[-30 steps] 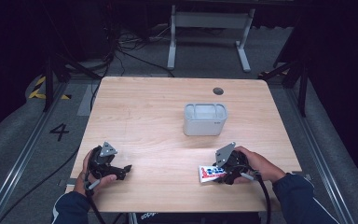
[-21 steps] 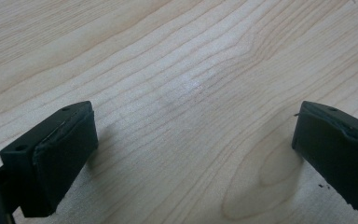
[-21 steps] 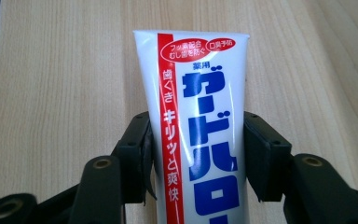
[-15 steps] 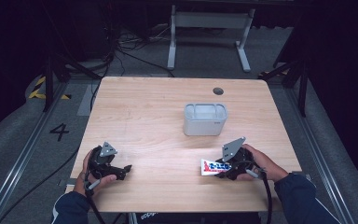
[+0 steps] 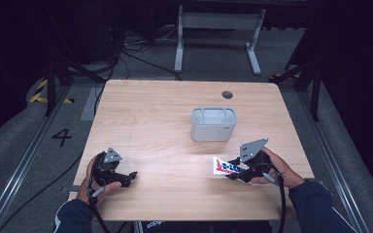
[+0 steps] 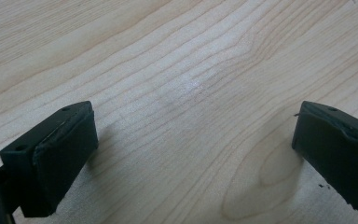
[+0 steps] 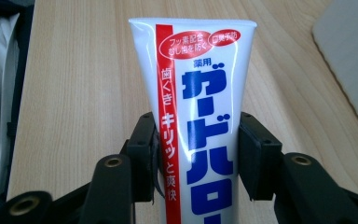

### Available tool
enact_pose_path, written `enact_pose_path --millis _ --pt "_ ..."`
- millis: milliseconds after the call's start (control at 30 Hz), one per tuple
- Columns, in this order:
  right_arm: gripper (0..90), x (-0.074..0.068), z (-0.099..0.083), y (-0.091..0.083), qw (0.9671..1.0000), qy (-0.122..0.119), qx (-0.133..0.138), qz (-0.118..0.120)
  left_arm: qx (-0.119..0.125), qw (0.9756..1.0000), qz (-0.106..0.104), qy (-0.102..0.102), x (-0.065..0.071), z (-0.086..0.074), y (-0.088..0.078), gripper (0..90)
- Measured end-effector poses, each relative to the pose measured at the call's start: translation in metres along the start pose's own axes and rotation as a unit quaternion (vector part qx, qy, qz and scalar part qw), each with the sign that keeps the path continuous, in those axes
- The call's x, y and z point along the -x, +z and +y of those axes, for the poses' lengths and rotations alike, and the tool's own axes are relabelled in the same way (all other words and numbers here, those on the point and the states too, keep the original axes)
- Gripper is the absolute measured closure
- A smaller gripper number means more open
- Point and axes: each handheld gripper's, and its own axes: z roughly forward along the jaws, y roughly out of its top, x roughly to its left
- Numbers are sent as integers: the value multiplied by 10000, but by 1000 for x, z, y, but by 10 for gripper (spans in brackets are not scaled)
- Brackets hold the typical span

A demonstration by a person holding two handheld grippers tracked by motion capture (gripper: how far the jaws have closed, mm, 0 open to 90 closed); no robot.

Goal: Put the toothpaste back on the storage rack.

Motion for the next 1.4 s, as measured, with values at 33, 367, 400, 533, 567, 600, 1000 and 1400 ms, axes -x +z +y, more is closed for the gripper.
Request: enact_pose_path --millis 33,367,400,533,567,600,1000,1400 --pt "563 0 0 -1 10000 6 26 -5 -1 10000 0 0 0 0 0 6" --pt "594 1 0 -10 9994 111 303 -96 -1 10000 1 -1 0 0 0 6" --pt "596 0 0 -10 9994 117 318 -116 -9 10000 -1 10 0 0 0 6" --pt "603 1 1 -13 9988 92 443 -168 -7 10000 0 8 0 0 0 6" --pt "604 1 1 -14 9987 96 469 -160 -7 10000 1 9 0 0 0 6" --pt "606 1 1 -15 9985 86 507 -185 -1 10000 -1 1 0 0 0 6" --pt "614 0 3 -24 9957 124 855 -344 1 10000 6 35 0 0 0 6" --pt "616 4 3 -40 9878 407 1265 -811 -1 10000 1 1 0 0 0 6"
